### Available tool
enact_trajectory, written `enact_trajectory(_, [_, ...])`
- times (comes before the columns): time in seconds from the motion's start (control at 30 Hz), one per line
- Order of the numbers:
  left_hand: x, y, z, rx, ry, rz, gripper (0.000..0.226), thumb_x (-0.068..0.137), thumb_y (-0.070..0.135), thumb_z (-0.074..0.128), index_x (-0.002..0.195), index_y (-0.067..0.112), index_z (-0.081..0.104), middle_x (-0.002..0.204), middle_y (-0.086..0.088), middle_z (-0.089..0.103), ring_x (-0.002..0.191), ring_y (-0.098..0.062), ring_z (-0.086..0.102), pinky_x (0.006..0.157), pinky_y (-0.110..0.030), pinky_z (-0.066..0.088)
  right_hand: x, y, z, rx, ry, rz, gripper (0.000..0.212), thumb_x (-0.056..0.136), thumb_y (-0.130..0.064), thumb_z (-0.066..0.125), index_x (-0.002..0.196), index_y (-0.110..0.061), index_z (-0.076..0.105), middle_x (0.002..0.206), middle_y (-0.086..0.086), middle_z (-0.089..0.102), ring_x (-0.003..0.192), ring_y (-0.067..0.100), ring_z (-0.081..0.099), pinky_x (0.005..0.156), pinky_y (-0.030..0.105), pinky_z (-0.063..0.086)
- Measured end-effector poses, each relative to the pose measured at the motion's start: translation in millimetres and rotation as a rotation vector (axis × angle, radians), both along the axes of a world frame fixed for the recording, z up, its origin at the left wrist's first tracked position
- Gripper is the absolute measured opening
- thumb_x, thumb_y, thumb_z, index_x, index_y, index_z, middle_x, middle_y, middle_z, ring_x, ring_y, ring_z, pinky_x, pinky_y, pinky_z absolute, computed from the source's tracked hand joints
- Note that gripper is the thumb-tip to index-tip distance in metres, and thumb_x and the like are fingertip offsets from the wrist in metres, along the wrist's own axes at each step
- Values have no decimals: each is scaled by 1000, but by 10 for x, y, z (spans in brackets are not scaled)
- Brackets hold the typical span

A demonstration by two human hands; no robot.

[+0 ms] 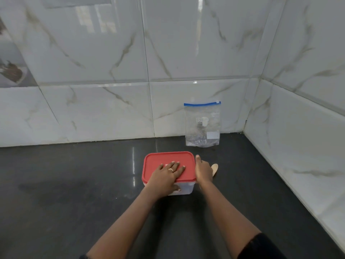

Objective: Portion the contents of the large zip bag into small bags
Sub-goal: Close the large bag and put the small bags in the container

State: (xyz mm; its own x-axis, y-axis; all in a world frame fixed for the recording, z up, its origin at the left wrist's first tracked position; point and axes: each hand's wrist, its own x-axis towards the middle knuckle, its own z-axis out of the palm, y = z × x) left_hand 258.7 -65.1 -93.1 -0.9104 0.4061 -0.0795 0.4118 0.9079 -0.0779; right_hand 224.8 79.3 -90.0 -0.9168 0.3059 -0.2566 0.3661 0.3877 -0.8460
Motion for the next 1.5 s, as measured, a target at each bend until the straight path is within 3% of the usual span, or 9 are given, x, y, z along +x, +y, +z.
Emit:
enact_trajectory(0.07, [-34,-57,-21,1,21,113,75,90,48,48,148,32,3,157,-5,8,145,-22,8,113,-49,15,-17,76,-54,-67,-19,-61,53,98,-47,28,83,-8,61,90,12,59,91,35,61,86,50,52])
enact_trajectory(0.13, [-61,-98,-25,23,37,240,72,91,46,47,147,35,4,156,-8,10,144,-25,10,113,-52,16,51,191,-117,74,-94,-120,40,97,-41,38,105,-7,58,110,13,58,100,36,59,88,46,51])
enact_trajectory(0.2, [-90,-111,-32,35,67,363,68,93,43,45,147,37,4,156,-10,12,143,-29,11,111,-58,15,123,294,-218,237,-168,-134,36,93,-37,49,115,-8,53,117,12,61,106,33,59,89,41,49])
enact_trajectory(0.3, [-109,-90,-10,27,102,568,66,93,44,44,144,44,2,156,-8,14,142,-39,9,102,-72,7,165,350,-354,283,-220,-113,44,89,-39,58,118,-6,52,120,11,61,111,30,59,88,38,47])
enact_trajectory(0.4, [-171,-31,40,120,74,686,67,92,42,47,142,51,2,156,-2,13,142,-39,6,95,-78,6,134,318,-382,375,-228,-71,35,92,-31,55,117,-7,55,118,8,62,110,28,60,86,37,48])
enact_trajectory(0.53, [-354,-98,22,210,54,687,71,90,43,51,140,54,1,156,2,9,142,-34,4,97,-77,8,49,300,-354,410,-233,-80,26,97,-10,39,114,-6,58,114,9,62,106,26,61,84,34,49])
enact_trajectory(0.8, [-804,-234,40,229,57,668,73,90,44,52,140,54,1,156,2,9,143,-35,3,96,-78,6,-317,-6,-221,354,-141,23,25,91,-25,60,109,-8,59,114,9,61,106,27,61,79,33,48])
enact_trajectory(1.1, [-1273,-431,-1,226,66,656,72,90,43,52,140,55,2,156,4,9,143,-34,2,96,-78,5,-1022,-502,-257,360,-140,116,22,91,-19,59,109,-8,58,117,10,61,108,28,60,82,35,49])
enact_trajectory(1.5, [-1402,-491,21,236,54,648,77,86,47,56,140,54,1,156,4,11,143,-31,3,98,-79,6,-1209,-648,-312,511,-130,175,21,97,-16,46,112,-11,59,116,7,62,108,24,59,85,33,49])
